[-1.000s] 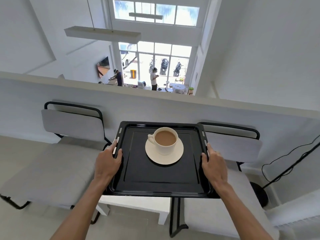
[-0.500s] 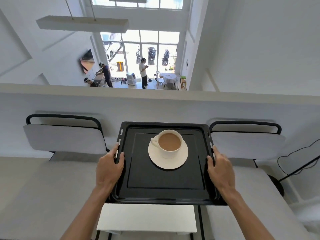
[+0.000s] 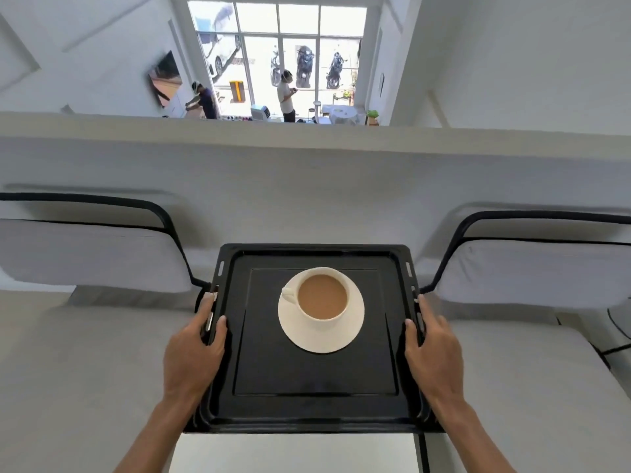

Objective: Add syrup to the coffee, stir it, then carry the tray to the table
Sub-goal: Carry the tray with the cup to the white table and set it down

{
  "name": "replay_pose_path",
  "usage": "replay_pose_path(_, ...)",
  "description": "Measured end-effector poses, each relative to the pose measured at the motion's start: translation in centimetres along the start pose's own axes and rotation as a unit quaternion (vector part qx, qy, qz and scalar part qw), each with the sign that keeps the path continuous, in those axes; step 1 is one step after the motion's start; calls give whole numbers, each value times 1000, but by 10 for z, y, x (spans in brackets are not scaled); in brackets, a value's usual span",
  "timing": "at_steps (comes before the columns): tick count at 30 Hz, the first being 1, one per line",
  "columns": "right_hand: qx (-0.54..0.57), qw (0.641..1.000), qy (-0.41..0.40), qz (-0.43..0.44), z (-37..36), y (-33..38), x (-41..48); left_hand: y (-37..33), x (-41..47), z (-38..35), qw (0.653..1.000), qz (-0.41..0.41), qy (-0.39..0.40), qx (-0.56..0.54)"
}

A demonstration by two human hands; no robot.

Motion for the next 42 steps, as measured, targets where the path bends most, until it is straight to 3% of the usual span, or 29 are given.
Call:
replay_pose_path(8,-6,998,10,-66,-98,-68,-1,72,18,-97,999,52,9,-13)
replay_pose_path(18,-23,995,20,-97,-189,-127,12,139,40,-188,999,36,6,18)
replay_pose_path(27,-28,995,12,-92,-242,-158,14,172,48,-224,998,21,17,49)
replay_pose_path(42,-49,996,-3,-74,-265,-168,15,194,45,-244,998,35,17,42)
Point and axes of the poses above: each hand's wrist, its own x-axis towards the middle knuckle, its own z-axis out of the back of the hand, y = z × x, the point moved 3 cm from there along x, towards the middle knuckle
